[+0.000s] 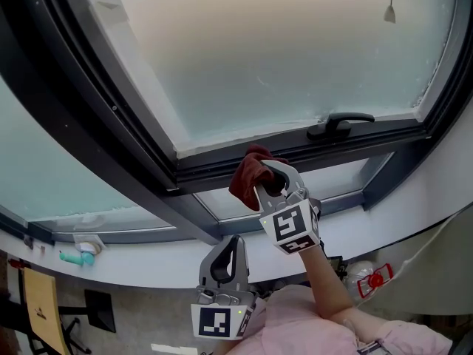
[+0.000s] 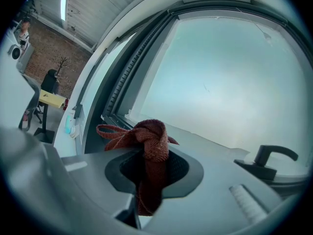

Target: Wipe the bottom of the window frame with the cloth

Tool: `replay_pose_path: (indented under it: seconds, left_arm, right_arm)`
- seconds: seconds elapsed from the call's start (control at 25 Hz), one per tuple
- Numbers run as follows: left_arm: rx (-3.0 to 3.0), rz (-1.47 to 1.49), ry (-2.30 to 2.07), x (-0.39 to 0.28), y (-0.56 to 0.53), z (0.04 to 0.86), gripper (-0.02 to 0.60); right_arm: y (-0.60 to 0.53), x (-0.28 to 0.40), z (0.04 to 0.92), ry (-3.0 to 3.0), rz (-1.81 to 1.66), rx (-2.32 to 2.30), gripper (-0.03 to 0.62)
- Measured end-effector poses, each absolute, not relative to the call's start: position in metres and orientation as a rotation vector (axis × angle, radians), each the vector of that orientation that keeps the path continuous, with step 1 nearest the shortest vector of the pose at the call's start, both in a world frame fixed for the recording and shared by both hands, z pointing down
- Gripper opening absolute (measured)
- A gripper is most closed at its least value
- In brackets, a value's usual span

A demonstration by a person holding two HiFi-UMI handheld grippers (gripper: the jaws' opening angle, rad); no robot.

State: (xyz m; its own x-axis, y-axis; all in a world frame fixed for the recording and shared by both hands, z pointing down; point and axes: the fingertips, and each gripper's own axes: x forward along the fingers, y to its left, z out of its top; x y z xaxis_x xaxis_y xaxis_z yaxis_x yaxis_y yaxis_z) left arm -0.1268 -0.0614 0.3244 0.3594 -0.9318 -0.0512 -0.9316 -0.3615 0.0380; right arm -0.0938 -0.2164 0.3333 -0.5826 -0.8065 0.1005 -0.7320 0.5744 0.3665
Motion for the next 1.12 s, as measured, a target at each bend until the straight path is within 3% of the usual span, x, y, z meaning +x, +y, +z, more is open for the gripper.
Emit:
replay_pose_path:
  seconds: [1.12]
  left_arm:
    - [2.61,-0.106,-1.774,-0.084,-0.06,0.322,-0.005]
  right_arm:
    - [-0.231,-0.001,0.332,-2.525,-0.339,1.446,0.067]
